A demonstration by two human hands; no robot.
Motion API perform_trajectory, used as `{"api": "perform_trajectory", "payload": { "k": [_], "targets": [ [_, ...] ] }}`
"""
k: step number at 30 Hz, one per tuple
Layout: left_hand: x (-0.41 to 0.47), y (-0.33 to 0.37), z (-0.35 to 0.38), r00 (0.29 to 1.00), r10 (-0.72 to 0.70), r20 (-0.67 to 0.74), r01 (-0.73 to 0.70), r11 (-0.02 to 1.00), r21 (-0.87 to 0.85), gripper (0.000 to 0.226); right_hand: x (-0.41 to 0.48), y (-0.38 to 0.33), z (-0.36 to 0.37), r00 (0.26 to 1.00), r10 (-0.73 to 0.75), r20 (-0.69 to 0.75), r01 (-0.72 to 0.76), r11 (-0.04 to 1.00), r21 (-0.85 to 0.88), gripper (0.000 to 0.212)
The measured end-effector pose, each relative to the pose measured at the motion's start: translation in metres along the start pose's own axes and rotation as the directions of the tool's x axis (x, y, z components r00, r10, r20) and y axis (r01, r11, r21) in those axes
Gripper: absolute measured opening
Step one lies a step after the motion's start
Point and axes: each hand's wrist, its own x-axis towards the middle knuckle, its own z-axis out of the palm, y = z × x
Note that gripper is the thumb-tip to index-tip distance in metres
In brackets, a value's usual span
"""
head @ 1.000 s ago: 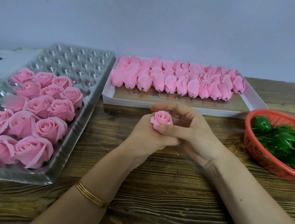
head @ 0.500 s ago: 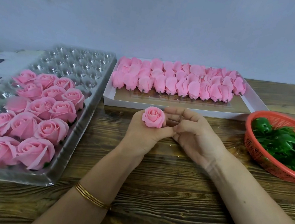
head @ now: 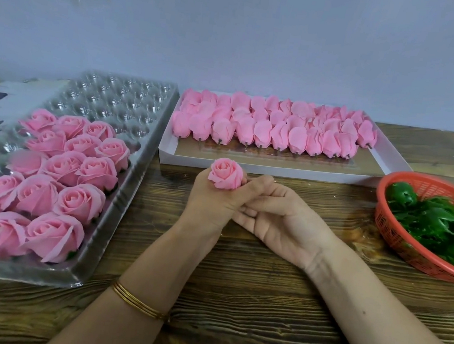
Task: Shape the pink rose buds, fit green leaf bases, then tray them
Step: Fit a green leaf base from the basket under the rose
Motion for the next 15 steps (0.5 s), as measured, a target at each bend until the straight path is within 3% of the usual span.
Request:
{"api": "perform_trajectory", "payload": {
  "k": [4, 15],
  "targets": [
    [0.0008, -0.0005, -0.0026, 1.000, -0.016, 0.012, 0.016, 1.000, -0.009, 0.028, 0.0001, 0.0020, -0.0001, 1.000, -0.004, -0.012, 0.004, 1.000, 0.008, 0.029],
    [0.0025, -0.0051, -0.0065, 0.998, -0.013, 0.065, 0.009, 0.997, 0.072, 0.030, 0.0005, 0.0037, 0.0027, 0.999, -0.024, -0.048, 0.021, 0.998, -0.064, 0.050]
  ]
}}
